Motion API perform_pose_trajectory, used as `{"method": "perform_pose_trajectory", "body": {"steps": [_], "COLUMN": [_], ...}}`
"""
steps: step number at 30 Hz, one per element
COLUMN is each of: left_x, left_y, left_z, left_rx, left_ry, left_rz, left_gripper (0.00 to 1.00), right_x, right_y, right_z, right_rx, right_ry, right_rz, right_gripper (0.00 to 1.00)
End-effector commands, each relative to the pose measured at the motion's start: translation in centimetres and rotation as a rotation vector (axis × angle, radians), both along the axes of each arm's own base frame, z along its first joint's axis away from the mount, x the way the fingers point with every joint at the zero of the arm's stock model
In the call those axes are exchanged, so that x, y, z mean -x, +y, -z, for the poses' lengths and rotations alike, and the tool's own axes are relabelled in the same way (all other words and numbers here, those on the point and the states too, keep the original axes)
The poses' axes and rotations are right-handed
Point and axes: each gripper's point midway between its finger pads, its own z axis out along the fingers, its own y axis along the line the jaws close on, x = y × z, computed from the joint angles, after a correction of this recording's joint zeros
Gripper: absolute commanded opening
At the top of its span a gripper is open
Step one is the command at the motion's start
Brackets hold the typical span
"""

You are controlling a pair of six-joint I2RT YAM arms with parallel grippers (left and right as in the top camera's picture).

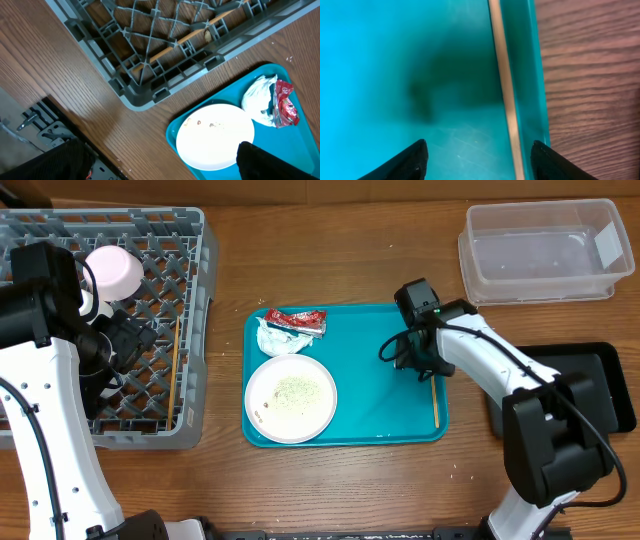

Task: Sort waste into correct bins and load items into the dishwasher
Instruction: 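Swing the right gripper back to the tray's right edge, then grasp the second chopstick with the right gripper and lift it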

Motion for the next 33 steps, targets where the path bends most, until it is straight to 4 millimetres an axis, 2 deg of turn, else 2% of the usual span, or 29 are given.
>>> {"method": "perform_pose_trajectory", "body": {"steps": [1,10,13,29,33], "left_x": [-0.1,-0.1,-0.1,-0.1,-0.1], "left_y": [0.1,0.1,0.1,0.1,0.1], "left_z": [-0.5,-0.5,-0.5,-0.5,-0.5], "left_rx": [-0.002,-0.002,-0.002,-0.002,-0.002], "left_ry": [-0.019,-0.019,-0.019,-0.019,-0.019], "left_rz": [-0.016,-0.016,-0.016,-0.016,-0.016], "left_gripper": [1.0,1.0,1.0,1.0,1.0], "right_x": [-0.2,-0.8,-0.7,-0.4,0.4], "right_y": [-0.7,-1.1,-0.8,-0.7,-0.9], "right_z": [0.1,0.4,0.4,0.4,1.7], "right_rx": [0.013,-0.125,-0.157,-0.154,-0.147], "right_ry": [-0.002,0.019,0.027,0.039,0.053], "right_rz": [-0.017,0.001,-0.017,-0.045,-0.046], "right_gripper": [0.67,0.66,0.62,0.61,0.61]}}
